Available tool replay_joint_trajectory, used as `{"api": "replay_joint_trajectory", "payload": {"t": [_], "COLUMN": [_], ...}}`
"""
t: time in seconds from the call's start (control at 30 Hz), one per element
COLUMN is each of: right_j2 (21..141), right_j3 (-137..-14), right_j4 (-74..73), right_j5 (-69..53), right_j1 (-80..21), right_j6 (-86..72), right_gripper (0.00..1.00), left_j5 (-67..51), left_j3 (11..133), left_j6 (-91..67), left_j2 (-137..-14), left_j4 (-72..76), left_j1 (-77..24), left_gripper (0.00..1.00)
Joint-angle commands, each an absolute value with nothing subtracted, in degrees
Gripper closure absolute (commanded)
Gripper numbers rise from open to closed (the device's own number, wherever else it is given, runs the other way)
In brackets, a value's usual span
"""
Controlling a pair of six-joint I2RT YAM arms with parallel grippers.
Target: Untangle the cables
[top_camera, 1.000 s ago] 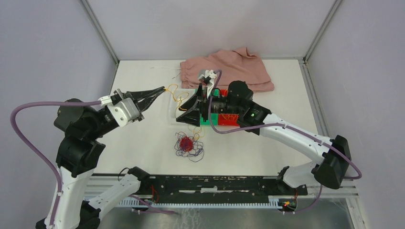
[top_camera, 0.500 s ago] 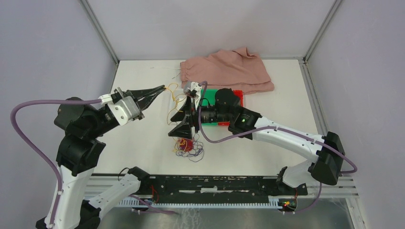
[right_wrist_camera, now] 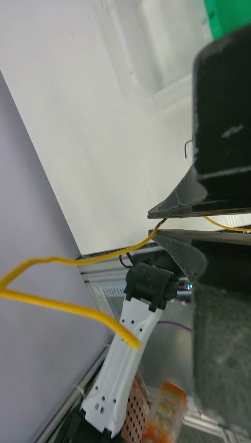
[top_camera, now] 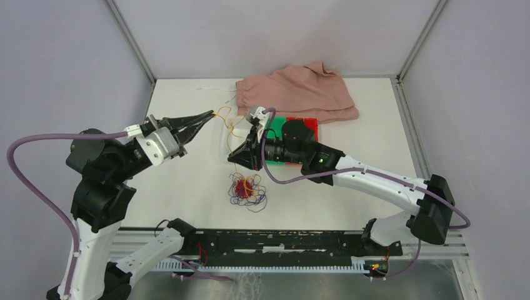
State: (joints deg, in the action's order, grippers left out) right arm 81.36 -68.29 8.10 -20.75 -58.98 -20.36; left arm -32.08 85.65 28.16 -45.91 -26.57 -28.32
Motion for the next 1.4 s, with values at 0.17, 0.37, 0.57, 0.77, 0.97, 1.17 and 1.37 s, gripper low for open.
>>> {"api": "replay_joint_trajectory", "payload": {"t": [0.17, 0.37, 0.57, 0.77, 0.97, 1.17, 1.37], "right_j2": [71.48, 67.39, 63.29, 62.77, 66.25, 69.44, 72.34], "right_j3": [-66.18, -66.12, -65.78, -68.47, -71.33, -70.84, -70.08], "right_j4": [10.31, 8.8, 2.48, -6.02, -12.41, -12.35, -10.08], "right_j5": [-4.86, -1.81, 2.59, 4.49, 6.97, 6.43, 4.93], "right_j1": [-58.16, -55.0, -47.31, -41.89, -39.92, -37.56, -34.92], "right_j6": [-22.51, -26.82, -27.28, -20.47, -15.49, -15.49, -16.53], "right_gripper": [0.99, 0.99, 0.99, 0.99, 0.99, 0.99, 0.99], "left_j5": [-31.07, -39.6, -36.77, -33.1, -31.05, -30.92, -31.19], "left_j3": [81.83, 76.77, 79.65, 77.42, 77.04, 77.04, 76.82], "left_j6": [27.21, 28.41, 35.18, 39.1, 40.12, 40.2, 39.97], "left_j2": [-43.68, -44.7, -48.85, -46.32, -44.47, -43.52, -42.61], "left_j4": [-28.49, -37.36, -48.02, -50.77, -51.58, -51.54, -51.56], "left_j1": [-28.18, -28.14, -28.15, -28.16, -28.16, -28.13, -28.21], "left_gripper": [0.97, 0.53, 0.12, 0.05, 0.05, 0.04, 0.04]}}
